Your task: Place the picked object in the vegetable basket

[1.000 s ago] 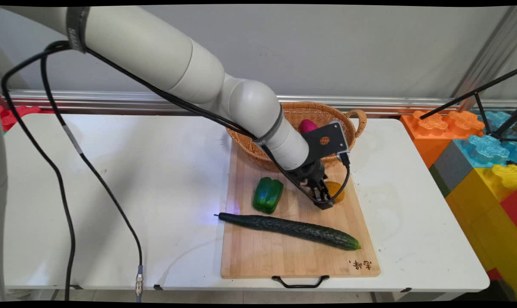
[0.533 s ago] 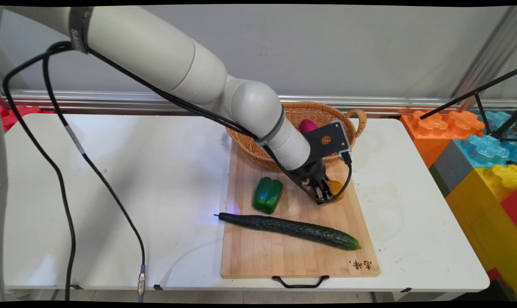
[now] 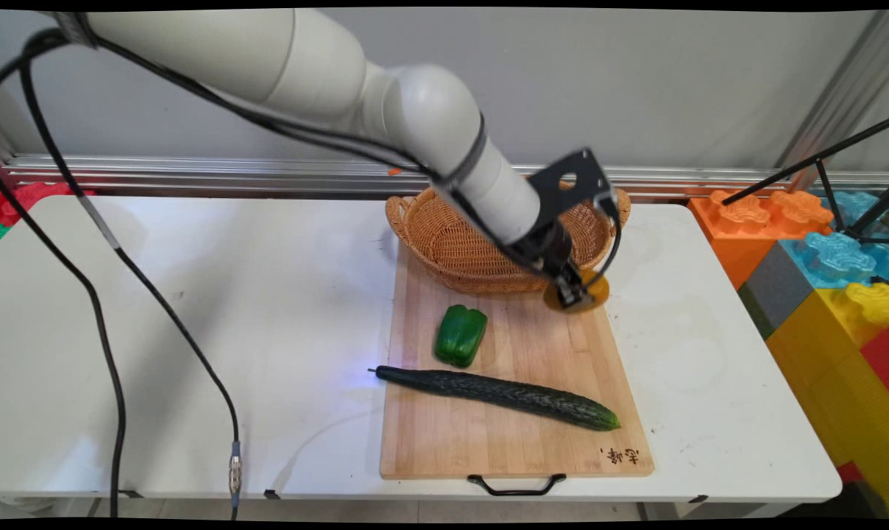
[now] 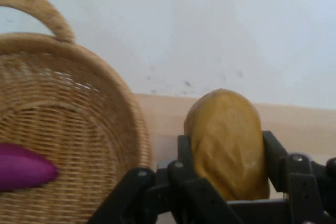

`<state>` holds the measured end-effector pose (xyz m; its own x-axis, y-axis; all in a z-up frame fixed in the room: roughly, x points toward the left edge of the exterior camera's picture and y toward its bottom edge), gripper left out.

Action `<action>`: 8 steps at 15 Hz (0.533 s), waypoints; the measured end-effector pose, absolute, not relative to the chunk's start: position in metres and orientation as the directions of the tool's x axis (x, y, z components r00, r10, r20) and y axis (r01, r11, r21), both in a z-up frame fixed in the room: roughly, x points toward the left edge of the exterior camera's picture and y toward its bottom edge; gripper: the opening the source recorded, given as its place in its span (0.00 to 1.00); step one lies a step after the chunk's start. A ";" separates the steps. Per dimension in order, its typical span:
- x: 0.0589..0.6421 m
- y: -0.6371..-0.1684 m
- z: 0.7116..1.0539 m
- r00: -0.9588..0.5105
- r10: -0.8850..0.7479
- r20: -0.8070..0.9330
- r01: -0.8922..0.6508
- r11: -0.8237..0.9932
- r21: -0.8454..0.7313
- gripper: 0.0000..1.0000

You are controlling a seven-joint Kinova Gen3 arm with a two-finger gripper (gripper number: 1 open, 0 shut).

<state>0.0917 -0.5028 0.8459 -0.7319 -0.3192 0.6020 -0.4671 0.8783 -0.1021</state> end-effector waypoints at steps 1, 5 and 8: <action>0.094 -0.508 0.853 -0.719 -0.333 0.610 -0.485 0.869 -0.097 0.00; 0.102 -0.534 0.873 -0.658 -0.395 0.641 -0.566 0.821 -0.076 0.00; 0.113 -0.560 0.877 -0.627 -0.431 0.649 -0.627 0.774 -0.091 0.00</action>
